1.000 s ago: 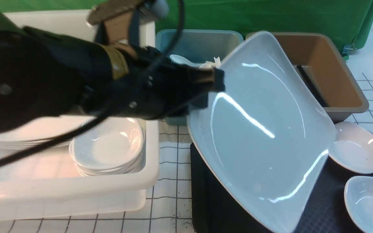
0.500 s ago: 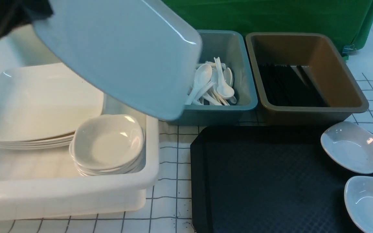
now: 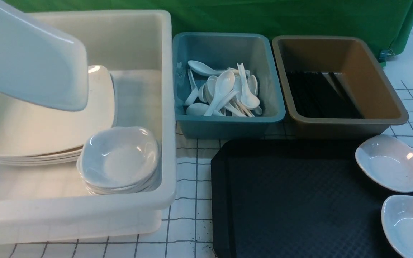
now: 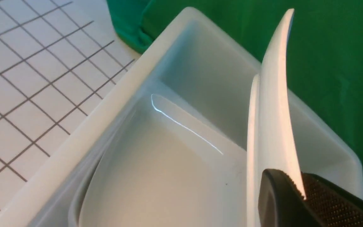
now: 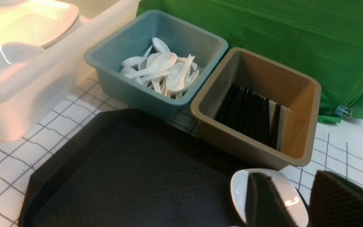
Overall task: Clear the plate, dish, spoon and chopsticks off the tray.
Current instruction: Use the left arm to put the plate into the large storage box on the left
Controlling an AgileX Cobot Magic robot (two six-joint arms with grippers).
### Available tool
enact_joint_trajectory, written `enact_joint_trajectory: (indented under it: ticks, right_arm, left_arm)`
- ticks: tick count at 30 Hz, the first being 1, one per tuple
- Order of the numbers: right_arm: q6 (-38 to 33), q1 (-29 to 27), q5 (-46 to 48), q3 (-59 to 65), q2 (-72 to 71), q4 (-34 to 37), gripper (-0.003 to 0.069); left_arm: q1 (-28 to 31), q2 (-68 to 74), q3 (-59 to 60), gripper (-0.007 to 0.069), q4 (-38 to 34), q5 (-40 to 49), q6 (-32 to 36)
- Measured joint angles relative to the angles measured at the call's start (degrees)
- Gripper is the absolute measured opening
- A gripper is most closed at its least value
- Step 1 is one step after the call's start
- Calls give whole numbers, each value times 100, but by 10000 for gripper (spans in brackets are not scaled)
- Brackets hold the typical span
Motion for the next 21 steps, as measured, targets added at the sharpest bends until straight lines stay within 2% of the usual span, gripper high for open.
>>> enact_joint_trajectory:
  ticks: [7, 21]
  right_arm:
    - [11, 0, 0, 0, 0, 0, 239]
    - [11, 0, 37, 0, 0, 0, 239]
  left_arm:
    - [34, 833, 0, 26, -1055, -120, 975]
    - [50, 1715, 0, 21, -1160, -520, 1137]
